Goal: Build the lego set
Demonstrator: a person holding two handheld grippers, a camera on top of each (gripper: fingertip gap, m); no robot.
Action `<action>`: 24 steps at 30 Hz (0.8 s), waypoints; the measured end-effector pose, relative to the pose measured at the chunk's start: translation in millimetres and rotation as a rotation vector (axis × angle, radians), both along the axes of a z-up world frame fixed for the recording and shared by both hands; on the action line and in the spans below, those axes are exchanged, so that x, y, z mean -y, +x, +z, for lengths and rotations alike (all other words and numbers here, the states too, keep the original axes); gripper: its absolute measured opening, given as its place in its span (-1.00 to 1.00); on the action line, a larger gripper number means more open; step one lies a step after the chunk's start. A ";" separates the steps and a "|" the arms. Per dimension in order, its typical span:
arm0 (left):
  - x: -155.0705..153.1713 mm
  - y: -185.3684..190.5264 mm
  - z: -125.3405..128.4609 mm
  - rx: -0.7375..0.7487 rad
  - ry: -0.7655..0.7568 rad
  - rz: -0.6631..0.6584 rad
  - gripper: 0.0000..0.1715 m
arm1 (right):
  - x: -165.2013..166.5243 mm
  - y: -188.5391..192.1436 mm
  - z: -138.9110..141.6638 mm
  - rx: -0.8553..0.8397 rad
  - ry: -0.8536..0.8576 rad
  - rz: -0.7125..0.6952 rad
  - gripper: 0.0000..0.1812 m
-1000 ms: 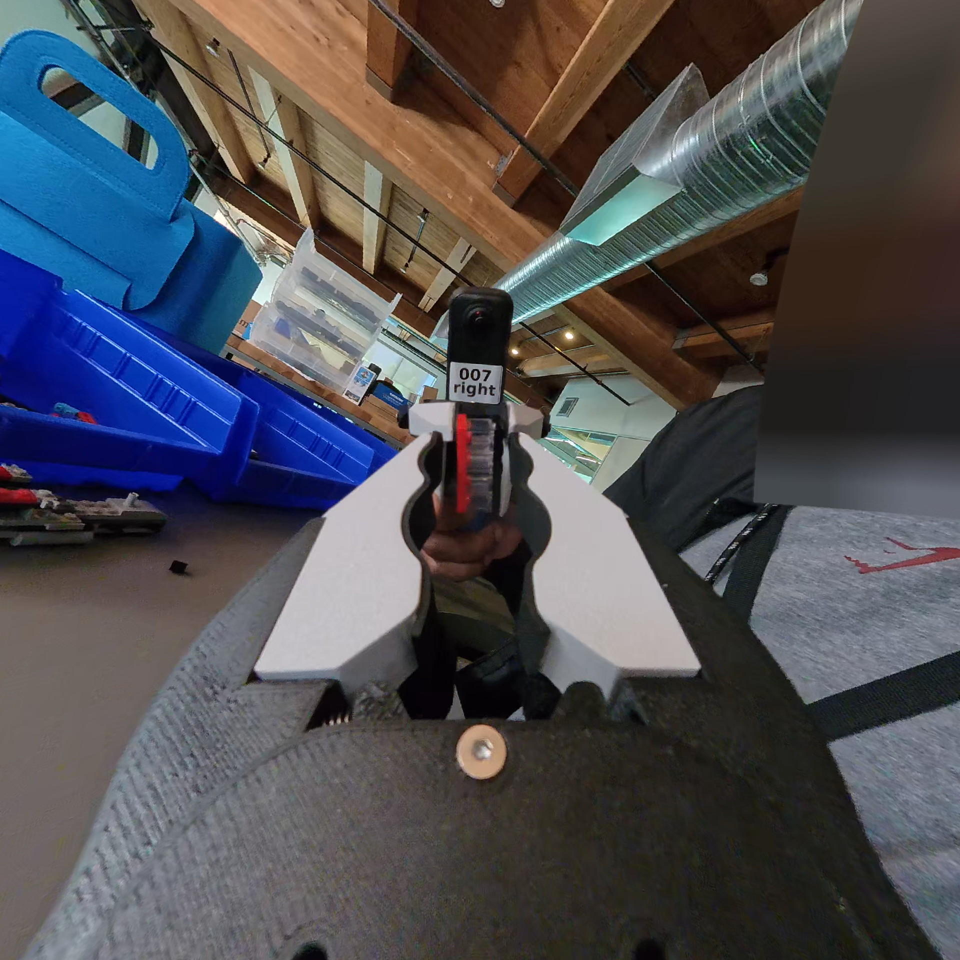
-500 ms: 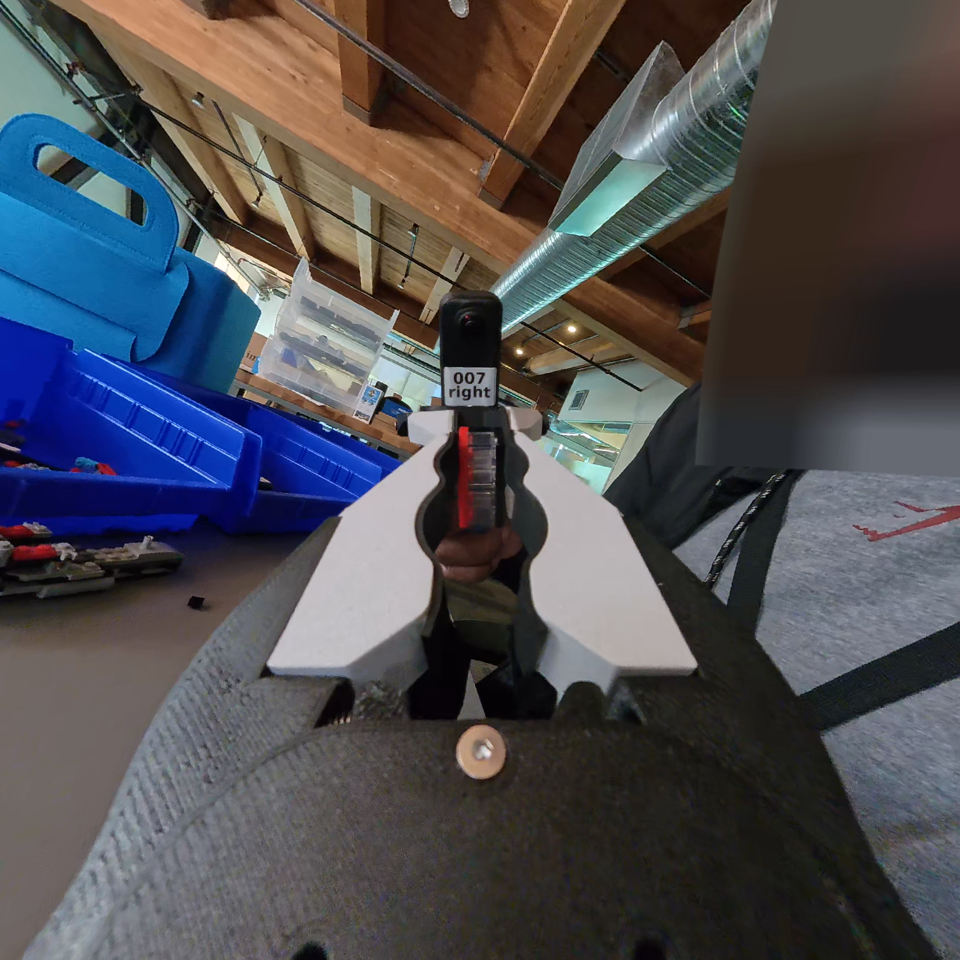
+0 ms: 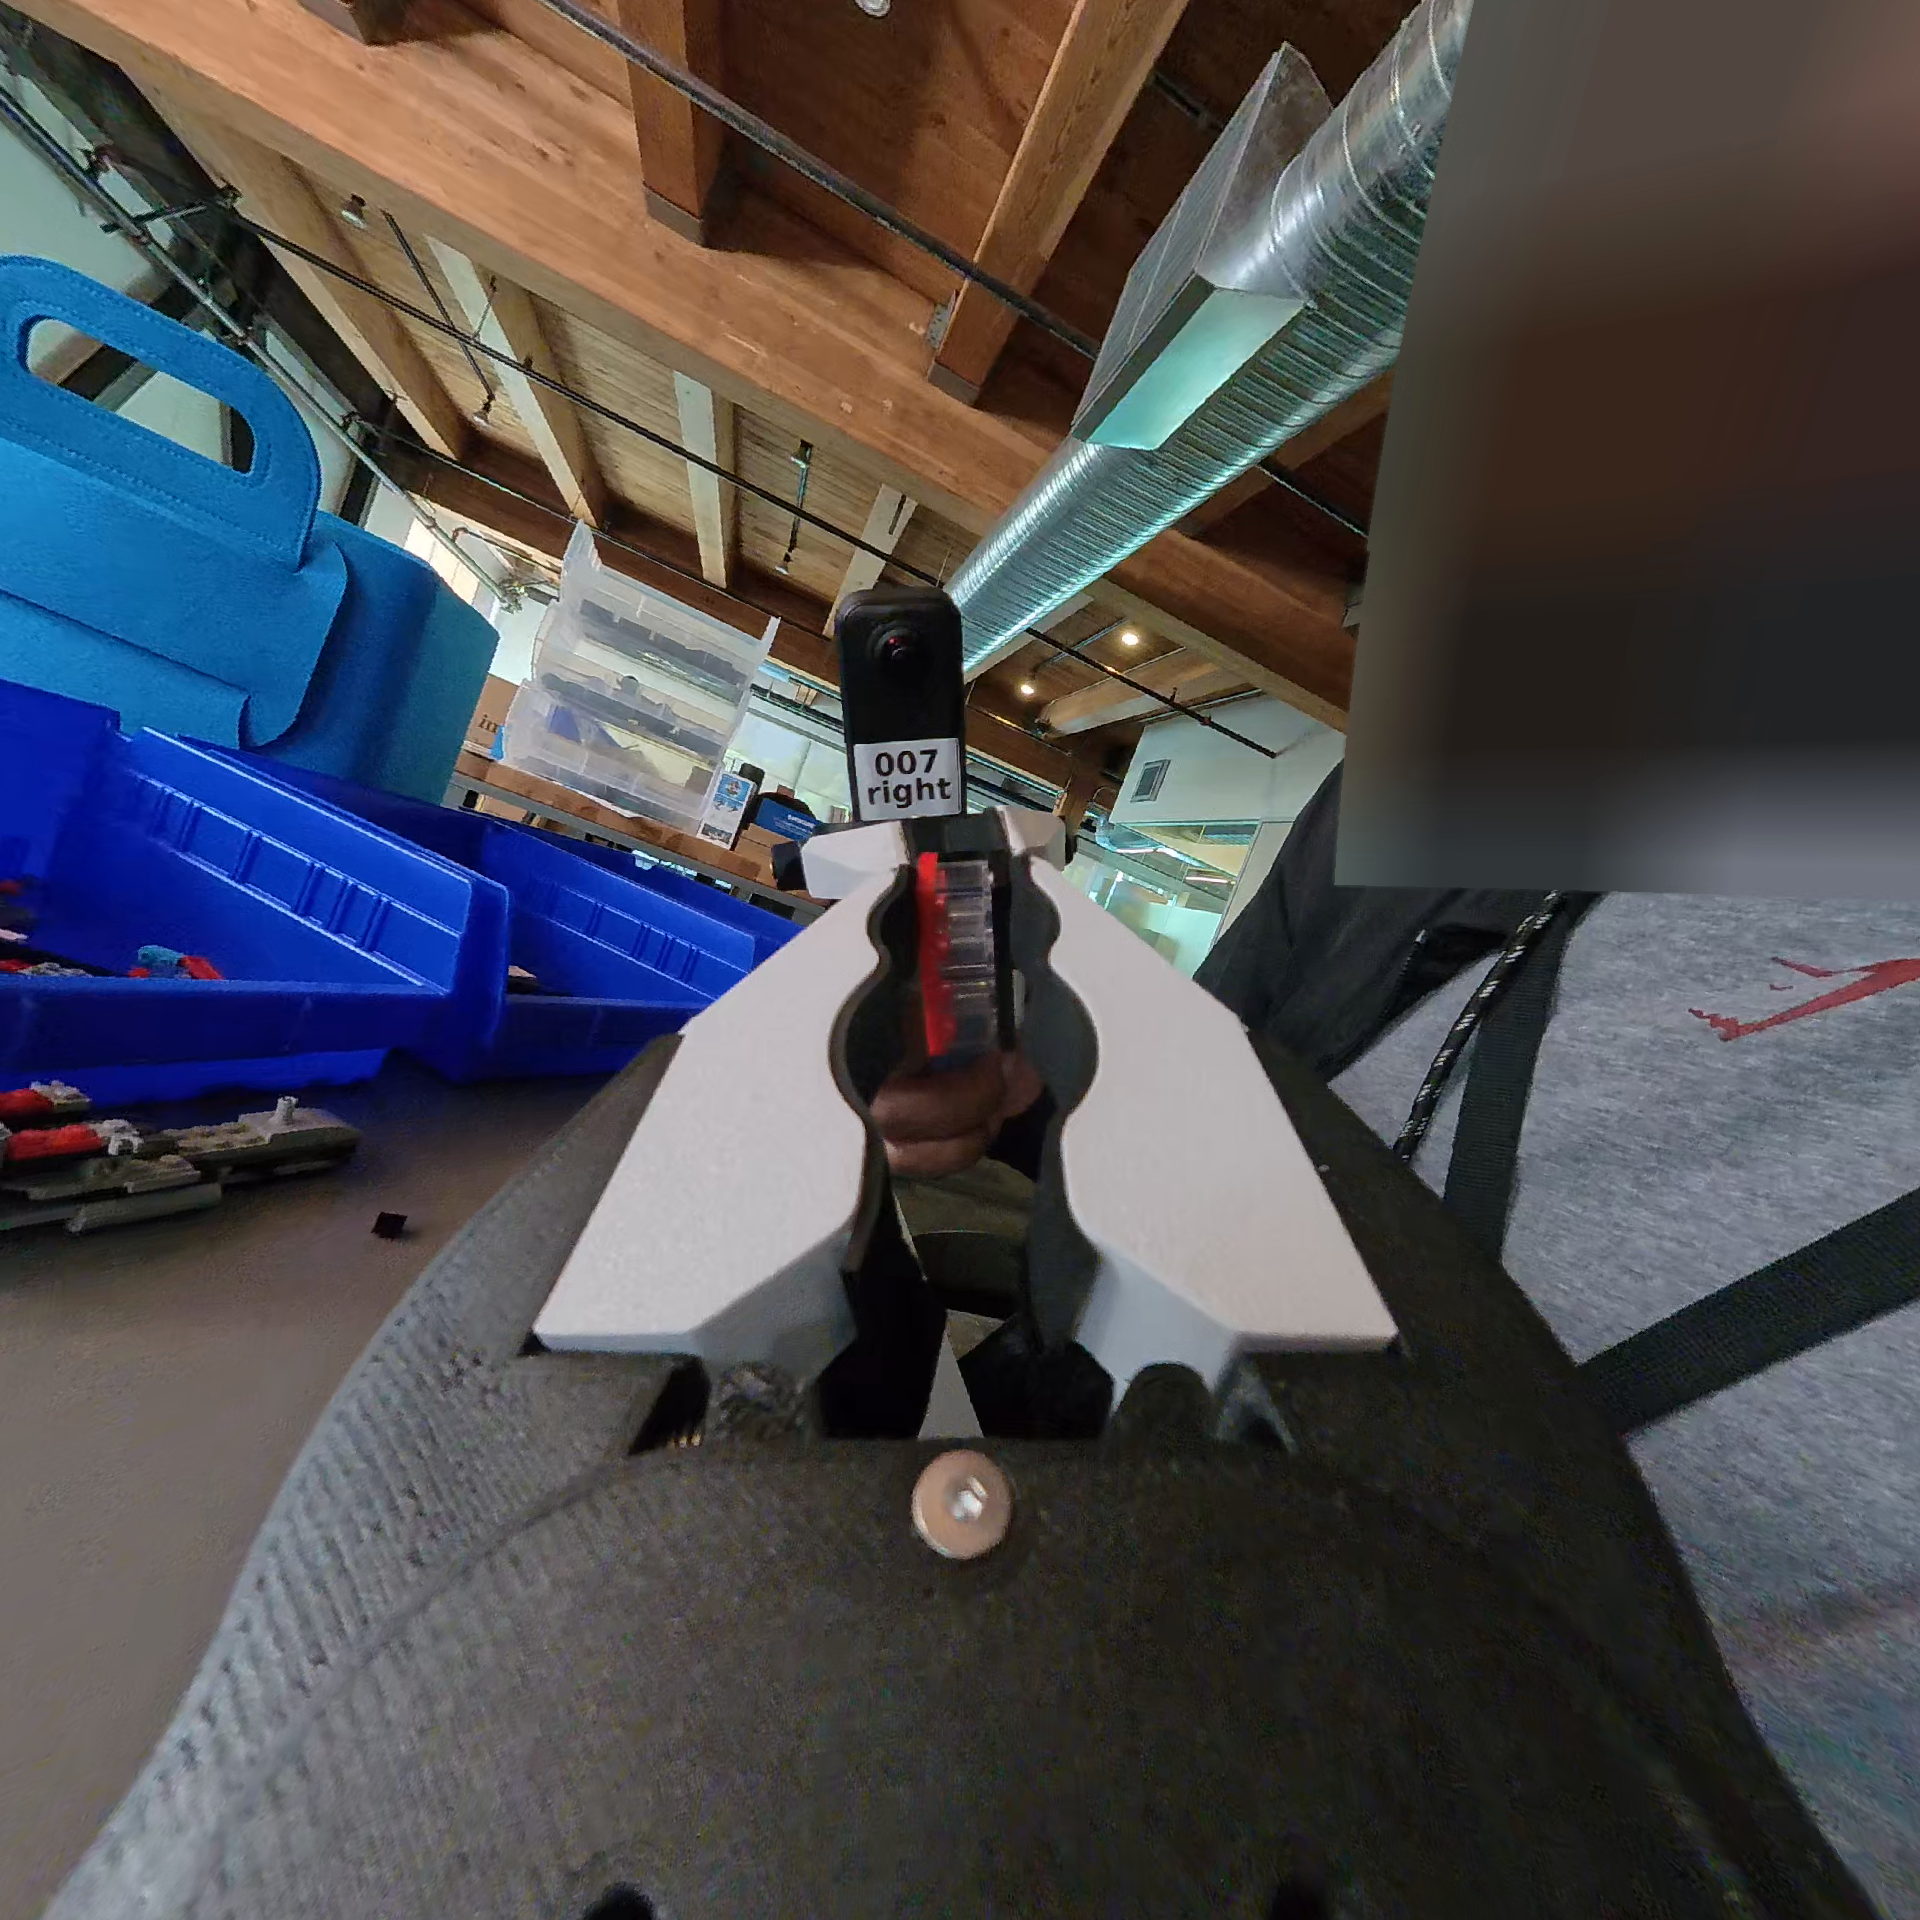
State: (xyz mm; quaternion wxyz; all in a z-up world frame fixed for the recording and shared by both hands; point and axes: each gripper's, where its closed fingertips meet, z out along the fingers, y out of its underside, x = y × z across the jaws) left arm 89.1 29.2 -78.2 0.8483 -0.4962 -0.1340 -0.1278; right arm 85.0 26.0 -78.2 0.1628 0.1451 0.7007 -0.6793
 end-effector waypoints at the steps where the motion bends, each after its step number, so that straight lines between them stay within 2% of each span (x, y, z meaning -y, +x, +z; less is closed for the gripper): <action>1: -0.1 0.1 0.0 -0.002 0.000 0.002 -0.79 | -0.2 0.1 -0.1 0.001 -0.002 0.001 -0.81; 14: -1.1 2.1 0.8 -0.019 -0.015 0.005 -0.79 | -0.6 2.5 0.8 -0.011 -0.003 -0.001 -0.81; 24: 1.1 -0.2 1.5 0.045 0.027 -0.041 -0.81 | -3.3 -4.0 6.7 -0.005 -0.058 -0.031 -0.81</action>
